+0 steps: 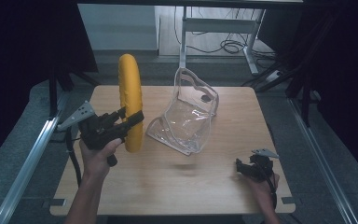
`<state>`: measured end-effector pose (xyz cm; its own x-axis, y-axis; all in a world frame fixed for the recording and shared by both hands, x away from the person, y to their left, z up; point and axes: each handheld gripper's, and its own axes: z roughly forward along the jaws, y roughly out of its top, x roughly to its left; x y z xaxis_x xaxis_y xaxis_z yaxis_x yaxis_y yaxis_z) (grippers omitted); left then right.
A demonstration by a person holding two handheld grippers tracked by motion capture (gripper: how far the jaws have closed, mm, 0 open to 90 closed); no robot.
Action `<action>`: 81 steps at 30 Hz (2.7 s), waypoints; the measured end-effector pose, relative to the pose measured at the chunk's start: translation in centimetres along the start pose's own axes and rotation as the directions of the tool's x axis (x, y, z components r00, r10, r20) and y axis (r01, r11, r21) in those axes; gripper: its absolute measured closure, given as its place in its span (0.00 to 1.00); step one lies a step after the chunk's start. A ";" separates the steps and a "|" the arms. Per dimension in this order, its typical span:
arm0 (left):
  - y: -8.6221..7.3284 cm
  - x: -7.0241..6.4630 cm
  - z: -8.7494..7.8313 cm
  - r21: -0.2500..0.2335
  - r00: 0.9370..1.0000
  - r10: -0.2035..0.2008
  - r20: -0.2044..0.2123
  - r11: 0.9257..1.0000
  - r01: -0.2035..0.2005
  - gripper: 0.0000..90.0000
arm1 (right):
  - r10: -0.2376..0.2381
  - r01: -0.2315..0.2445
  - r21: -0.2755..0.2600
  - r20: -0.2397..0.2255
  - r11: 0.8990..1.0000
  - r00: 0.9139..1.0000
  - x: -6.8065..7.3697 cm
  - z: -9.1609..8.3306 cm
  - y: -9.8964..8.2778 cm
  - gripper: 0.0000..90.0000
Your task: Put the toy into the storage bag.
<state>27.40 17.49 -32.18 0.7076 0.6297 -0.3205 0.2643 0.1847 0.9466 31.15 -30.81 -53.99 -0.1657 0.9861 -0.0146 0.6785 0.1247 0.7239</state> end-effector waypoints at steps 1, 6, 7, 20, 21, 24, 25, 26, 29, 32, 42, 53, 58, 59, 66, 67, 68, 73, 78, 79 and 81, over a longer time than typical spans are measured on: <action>0.1 -0.1 0.2 -0.002 1.000 0.002 0.003 1.000 -0.002 0.54 | -0.001 0.001 0.000 0.000 1.000 1.000 0.0 0.0 0.0 0.17; 0.8 -0.6 1.2 -0.002 1.000 0.002 0.019 1.000 -0.002 0.54 | -0.002 0.002 -0.001 0.000 1.000 1.000 0.0 0.0 0.0 0.18; 0.9 -0.7 1.4 -0.003 1.000 -0.001 0.026 1.000 0.001 0.54 | -0.001 0.001 -0.003 -0.001 1.000 1.000 0.0 0.0 0.0 0.18; 2.6 -1.9 3.0 -0.026 0.998 0.026 0.049 0.999 -0.025 0.54 | 0.000 0.000 -0.003 -0.002 1.000 1.000 0.0 0.0 0.0 0.18; 2.7 -2.0 3.2 -0.028 0.998 0.029 0.050 0.999 -0.028 0.54 | 0.000 0.000 -0.003 -0.002 1.000 1.000 0.0 0.0 0.0 0.18; 3.1 -2.3 3.6 -0.035 0.998 0.031 0.055 0.999 -0.030 0.54 | 0.000 0.000 -0.003 -0.002 1.000 1.000 0.0 0.0 0.0 0.18; 3.2 -2.5 3.7 -0.036 0.998 0.034 0.056 0.999 -0.032 0.54 | 0.000 0.000 -0.003 -0.002 1.000 1.000 0.0 0.0 0.0 0.18; 3.4 -2.6 3.9 -0.037 0.998 0.034 0.059 0.999 -0.032 0.54 | 0.002 -0.002 -0.004 -0.002 1.000 1.000 0.0 0.0 0.0 0.18; 3.7 -3.1 4.4 -0.042 0.997 0.039 0.063 0.998 -0.036 0.54 | 0.000 0.000 -0.003 -0.002 1.000 1.000 0.0 0.0 0.0 0.18; 4.0 -3.5 5.0 -0.045 0.997 0.047 0.066 0.998 -0.044 0.54 | -0.001 0.001 -0.002 -0.003 1.000 1.000 0.0 0.0 0.0 0.18; 4.5 -5.0 7.2 -0.041 0.993 0.061 0.096 0.997 -0.058 0.54 | 0.005 -0.005 -0.001 -0.007 1.000 1.000 0.0 0.0 0.0 0.18; 4.4 -6.5 9.4 -0.031 0.990 0.072 0.125 0.997 -0.068 0.54 | 0.004 -0.005 -0.002 -0.006 1.000 1.000 0.0 0.0 0.0 0.18; 4.3 -7.3 10.4 -0.028 0.987 0.075 0.140 0.997 -0.072 0.54 | 0.002 -0.002 -0.003 -0.005 1.000 1.000 0.0 0.0 0.0 0.18; 4.3 -7.5 10.6 -0.025 0.986 0.076 0.145 0.997 -0.074 0.54 | 0.003 -0.003 -0.003 -0.005 1.000 1.000 0.0 0.0 0.0 0.18; 3.9 -8.2 12.4 -0.017 0.983 0.064 0.169 0.998 -0.062 0.54 | -0.002 0.002 -0.005 -0.004 1.000 1.000 0.0 0.0 0.0 0.18; 3.7 -8.3 12.6 -0.013 0.983 0.062 0.175 0.998 -0.061 0.54 | -0.002 0.001 -0.005 -0.004 1.000 1.000 0.0 0.0 0.0 0.18; 3.6 -8.3 12.9 -0.008 0.982 0.064 0.178 0.998 -0.064 0.54 | -0.001 0.001 -0.005 -0.004 1.000 1.000 0.0 0.0 0.0 0.18; 2.7 -8.0 14.0 0.010 0.982 0.045 0.184 0.999 -0.047 0.54 | -0.005 0.005 -0.006 -0.002 1.000 1.000 -0.1 0.0 0.0 0.18; 1.7 -7.1 14.9 0.034 0.984 0.025 0.175 0.999 -0.031 0.54 | -0.006 0.005 -0.008 -0.002 1.000 1.000 -0.1 0.0 0.0 0.18; 1.5 -6.8 15.1 0.039 0.985 0.021 0.172 0.999 -0.028 0.54 | -0.006 0.006 -0.008 -0.001 1.000 1.000 -0.1 0.0 0.0 0.18; 1.1 -6.2 15.4 0.050 0.986 0.013 0.165 0.999 -0.021 0.54 | -0.002 0.002 -0.006 -0.003 1.000 1.000 0.0 0.0 0.0 0.18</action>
<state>33.35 2.15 -29.72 0.8091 0.4993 -0.3098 0.2815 0.1332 0.9503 31.17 -30.84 -54.02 -0.1693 0.9855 -0.0144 0.6736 0.1264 0.7282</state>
